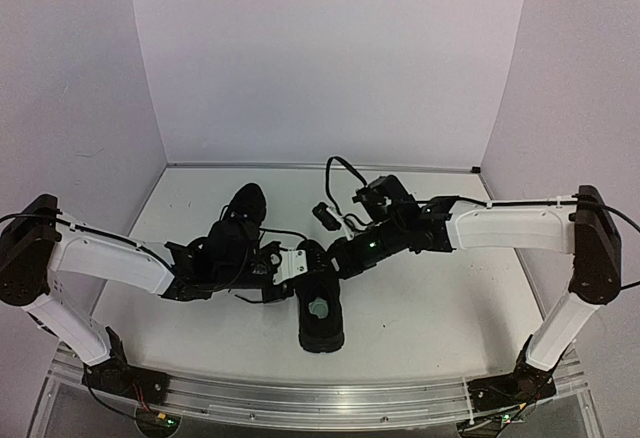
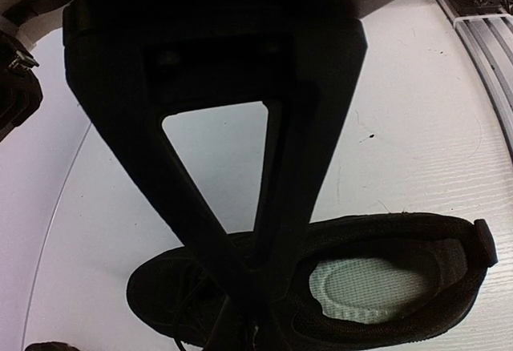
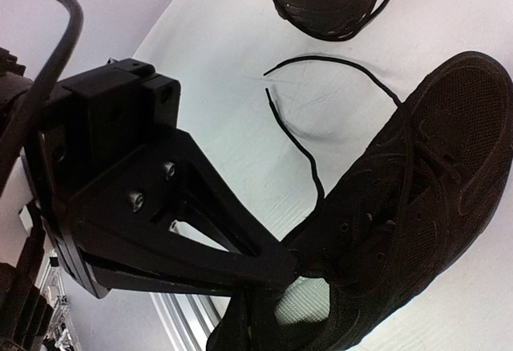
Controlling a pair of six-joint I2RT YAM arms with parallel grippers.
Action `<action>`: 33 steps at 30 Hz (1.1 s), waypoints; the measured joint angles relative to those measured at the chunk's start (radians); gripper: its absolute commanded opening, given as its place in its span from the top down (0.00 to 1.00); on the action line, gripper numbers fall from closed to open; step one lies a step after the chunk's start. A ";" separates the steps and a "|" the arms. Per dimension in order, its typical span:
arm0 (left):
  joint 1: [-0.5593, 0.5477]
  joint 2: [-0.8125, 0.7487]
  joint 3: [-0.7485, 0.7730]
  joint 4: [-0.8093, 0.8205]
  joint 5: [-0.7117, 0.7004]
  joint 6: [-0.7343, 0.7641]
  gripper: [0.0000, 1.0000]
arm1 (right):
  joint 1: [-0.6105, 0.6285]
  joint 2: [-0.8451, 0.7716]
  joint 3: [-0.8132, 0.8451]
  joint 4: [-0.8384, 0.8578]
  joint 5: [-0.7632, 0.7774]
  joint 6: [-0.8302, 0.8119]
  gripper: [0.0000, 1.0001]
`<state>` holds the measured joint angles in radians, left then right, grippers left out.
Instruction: Tie the shoes
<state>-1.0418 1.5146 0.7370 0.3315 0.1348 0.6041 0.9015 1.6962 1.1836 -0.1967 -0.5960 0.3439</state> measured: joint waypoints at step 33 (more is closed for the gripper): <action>0.306 0.081 0.162 -0.674 -0.245 -0.579 0.69 | 0.001 0.000 0.001 -0.008 0.075 0.014 1.00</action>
<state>-0.7357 1.5955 0.8988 -0.3425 -0.1101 0.0248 0.9024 1.6958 1.1843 -0.2043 -0.5206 0.3580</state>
